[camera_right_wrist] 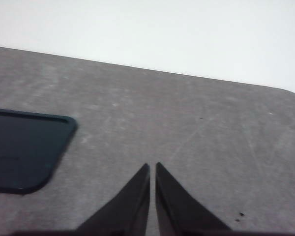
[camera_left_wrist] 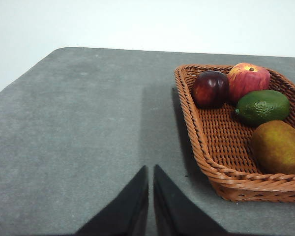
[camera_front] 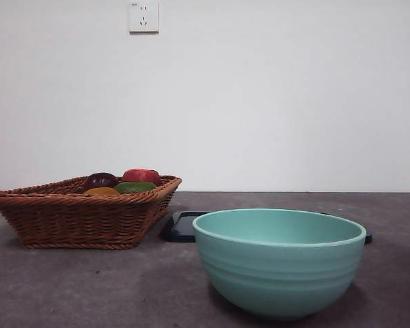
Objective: Pick up the wifruite, put it on the bowl, pick up the plate, put it on desk
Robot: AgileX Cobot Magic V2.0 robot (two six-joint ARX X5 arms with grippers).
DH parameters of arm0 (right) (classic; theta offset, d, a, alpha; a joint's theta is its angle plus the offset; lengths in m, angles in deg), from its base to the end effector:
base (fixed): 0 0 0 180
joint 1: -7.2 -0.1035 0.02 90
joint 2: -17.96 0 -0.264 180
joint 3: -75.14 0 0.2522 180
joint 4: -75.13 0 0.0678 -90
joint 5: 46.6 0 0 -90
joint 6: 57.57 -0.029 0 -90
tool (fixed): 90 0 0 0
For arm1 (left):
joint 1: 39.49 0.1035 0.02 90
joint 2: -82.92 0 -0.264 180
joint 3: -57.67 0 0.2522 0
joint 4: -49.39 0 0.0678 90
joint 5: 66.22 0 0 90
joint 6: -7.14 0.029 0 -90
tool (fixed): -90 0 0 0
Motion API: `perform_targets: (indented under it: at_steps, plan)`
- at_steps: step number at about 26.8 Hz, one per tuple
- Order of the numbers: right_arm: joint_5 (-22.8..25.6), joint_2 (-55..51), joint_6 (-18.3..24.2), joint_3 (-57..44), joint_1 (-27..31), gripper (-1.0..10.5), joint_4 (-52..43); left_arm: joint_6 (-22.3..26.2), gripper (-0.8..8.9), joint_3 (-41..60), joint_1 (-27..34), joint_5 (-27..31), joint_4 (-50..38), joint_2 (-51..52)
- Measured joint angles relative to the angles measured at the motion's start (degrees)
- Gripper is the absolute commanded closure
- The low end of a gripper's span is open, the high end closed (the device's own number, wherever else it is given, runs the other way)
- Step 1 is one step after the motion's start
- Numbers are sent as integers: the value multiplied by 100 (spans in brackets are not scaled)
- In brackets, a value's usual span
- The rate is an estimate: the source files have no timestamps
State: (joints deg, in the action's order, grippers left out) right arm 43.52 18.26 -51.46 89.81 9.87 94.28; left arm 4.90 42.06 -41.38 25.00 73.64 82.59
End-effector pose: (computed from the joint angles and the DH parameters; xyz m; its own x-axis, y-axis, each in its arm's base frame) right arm 0.0967 -0.0046 0.1594 0.9953 -0.0485 -0.0833 0.0395 0.9936 -0.1062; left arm 0.0949 -0.0025 0.1564 0.9877 -0.0113 -0.1559 0.0059 0.9994 -0.0353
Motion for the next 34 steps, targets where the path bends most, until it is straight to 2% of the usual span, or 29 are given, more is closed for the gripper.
perform_targets:
  at_steps: [6,18,34]
  plan:
    - [11,0,-39,0,0,932,417,-2,798,0,0,0,0,0]
    - [7,0,-448,2,-7,932,437,0,798,0,0,0,2,0]
    - [-15,0,-490,0,-11,932,411,0,798,0,0,-2,0,0]
